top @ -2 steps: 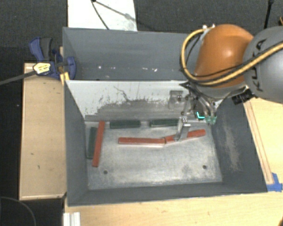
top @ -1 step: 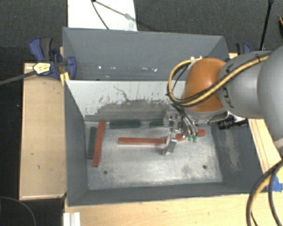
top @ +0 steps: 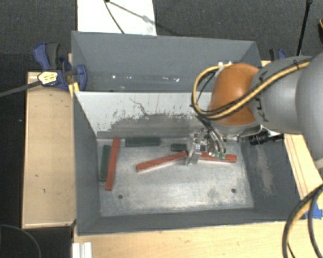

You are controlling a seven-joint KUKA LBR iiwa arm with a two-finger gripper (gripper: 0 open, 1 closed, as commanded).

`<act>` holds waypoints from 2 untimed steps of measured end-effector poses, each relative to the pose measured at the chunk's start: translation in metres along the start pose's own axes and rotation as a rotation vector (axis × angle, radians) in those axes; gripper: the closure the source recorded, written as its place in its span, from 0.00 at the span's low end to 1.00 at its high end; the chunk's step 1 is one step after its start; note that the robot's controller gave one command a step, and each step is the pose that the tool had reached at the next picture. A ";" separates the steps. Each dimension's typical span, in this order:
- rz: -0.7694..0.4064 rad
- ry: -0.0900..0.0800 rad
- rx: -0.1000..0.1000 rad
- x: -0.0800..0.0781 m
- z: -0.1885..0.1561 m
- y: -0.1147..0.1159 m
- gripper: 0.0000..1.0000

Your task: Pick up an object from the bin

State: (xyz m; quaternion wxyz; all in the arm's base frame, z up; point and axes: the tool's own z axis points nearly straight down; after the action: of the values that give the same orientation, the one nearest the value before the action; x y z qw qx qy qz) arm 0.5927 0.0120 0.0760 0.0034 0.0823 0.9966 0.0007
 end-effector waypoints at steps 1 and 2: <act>-0.189 -0.008 -0.002 0.032 0.001 -0.086 1.00; -0.191 -0.005 0.002 0.019 -0.134 -0.089 1.00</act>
Offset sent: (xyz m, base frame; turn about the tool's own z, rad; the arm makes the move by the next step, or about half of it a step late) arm -0.0506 -0.0804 -0.0060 -0.1912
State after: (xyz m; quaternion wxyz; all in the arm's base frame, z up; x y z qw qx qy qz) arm 0.5583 -0.0731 0.2100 0.0060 -0.0129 0.9999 -0.0008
